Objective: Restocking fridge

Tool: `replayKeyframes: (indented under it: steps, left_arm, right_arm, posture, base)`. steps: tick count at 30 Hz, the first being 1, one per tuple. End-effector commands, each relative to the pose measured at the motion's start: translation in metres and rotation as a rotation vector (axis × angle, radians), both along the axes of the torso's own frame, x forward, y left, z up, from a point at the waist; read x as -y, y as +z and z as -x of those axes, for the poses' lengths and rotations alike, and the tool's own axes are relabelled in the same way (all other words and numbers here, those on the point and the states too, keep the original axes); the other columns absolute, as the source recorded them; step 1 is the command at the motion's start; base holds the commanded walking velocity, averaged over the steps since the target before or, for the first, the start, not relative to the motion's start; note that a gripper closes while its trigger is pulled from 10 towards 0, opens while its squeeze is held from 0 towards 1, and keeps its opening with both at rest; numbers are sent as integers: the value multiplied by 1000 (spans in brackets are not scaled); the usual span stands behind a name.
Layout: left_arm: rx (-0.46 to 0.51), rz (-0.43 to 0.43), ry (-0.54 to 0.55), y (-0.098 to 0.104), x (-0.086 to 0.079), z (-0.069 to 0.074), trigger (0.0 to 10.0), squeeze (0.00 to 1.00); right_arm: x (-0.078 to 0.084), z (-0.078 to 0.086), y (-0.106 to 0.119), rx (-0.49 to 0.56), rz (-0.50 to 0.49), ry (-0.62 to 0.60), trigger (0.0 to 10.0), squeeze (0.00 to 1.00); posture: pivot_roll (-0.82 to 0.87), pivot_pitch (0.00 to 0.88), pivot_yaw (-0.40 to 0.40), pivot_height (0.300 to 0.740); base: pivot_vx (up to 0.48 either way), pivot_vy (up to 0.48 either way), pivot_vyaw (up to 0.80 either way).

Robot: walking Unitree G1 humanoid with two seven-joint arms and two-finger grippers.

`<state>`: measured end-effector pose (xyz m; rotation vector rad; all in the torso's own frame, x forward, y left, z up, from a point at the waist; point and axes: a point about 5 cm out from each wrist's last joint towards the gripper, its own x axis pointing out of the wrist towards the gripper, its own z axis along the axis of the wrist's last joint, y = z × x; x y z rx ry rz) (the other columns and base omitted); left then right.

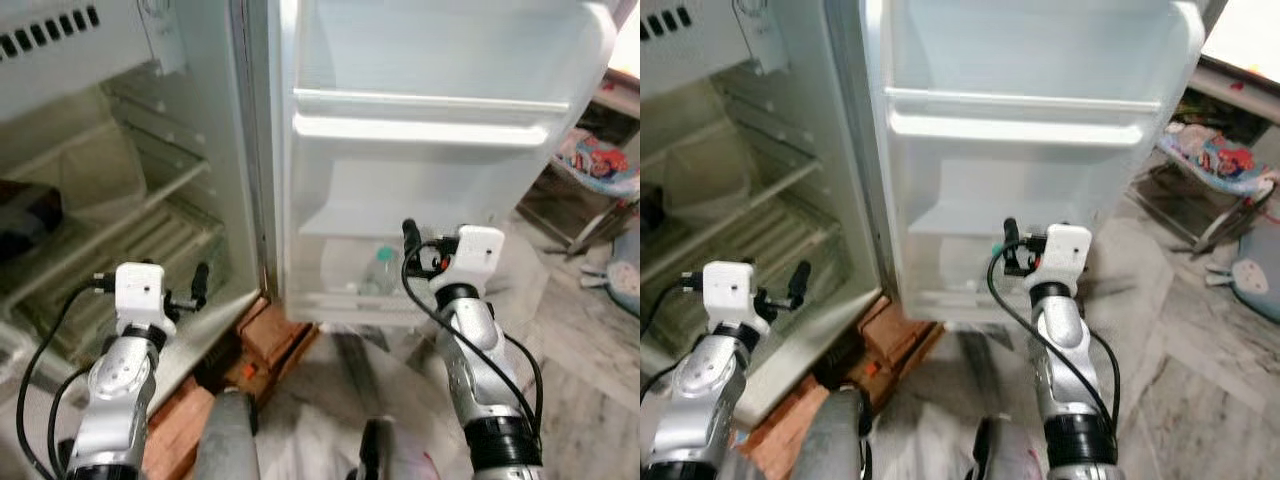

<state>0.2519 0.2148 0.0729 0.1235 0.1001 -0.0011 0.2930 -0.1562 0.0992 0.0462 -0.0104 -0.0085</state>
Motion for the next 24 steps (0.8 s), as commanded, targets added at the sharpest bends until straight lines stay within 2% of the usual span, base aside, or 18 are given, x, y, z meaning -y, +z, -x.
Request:
replayKeyframes:
  steps: [1,4,11,13,16,17,19,22,24]
  left_arm:
    - [-14,3,16,-3,-2,2,10000,0]
    - [-12,1,14,-3,-1,3,10000,0]
    - [-19,15,23,-4,1,2,10000,0]
    - [-40,41,-17,-6,5,2,10000,0]
    - [-35,9,-8,-6,5,3,10000,0]
    - [-46,0,8,-8,4,3,10000,0]
    - [-54,2,16,-10,4,3,10000,0]
    - [-59,-3,11,-11,4,3,10000,0]
    - [-60,-10,7,-12,4,3,10000,0]
  right_arm:
    - [2,0,4,1,14,29,10000,0]
    - [6,1,5,7,69,8,10000,0]
    - [15,5,-3,-71,-1,-43,10000,0]
    - [17,7,-7,-92,-4,-45,10000,0]
    - [16,11,-16,-145,-27,-35,10000,0]
    - [15,14,-23,-199,-48,-31,10000,0]
    - [14,16,-28,-234,-42,-20,10000,0]
    - [9,18,-27,-228,-41,37,10000,0]
    - [7,17,-26,-233,2,77,10000,0]
  posture:
    - [152,0,-78,740]
    - [151,0,-79,740]
    - [140,0,-83,740]
    - [139,0,-84,740]
    - [136,0,-85,740]
    - [134,0,-86,740]
    - [134,0,-88,740]
    - [132,0,-88,740]
    - [130,0,-86,740]
  base:
    - [0,0,0]
    - [0,0,0]
    - [0,0,0]
    - [0,0,0]
    - [0,0,0]
    - [0,-277,0]
    - [0,-435,0]
    - [0,-470,0]
    - [0,-480,0]
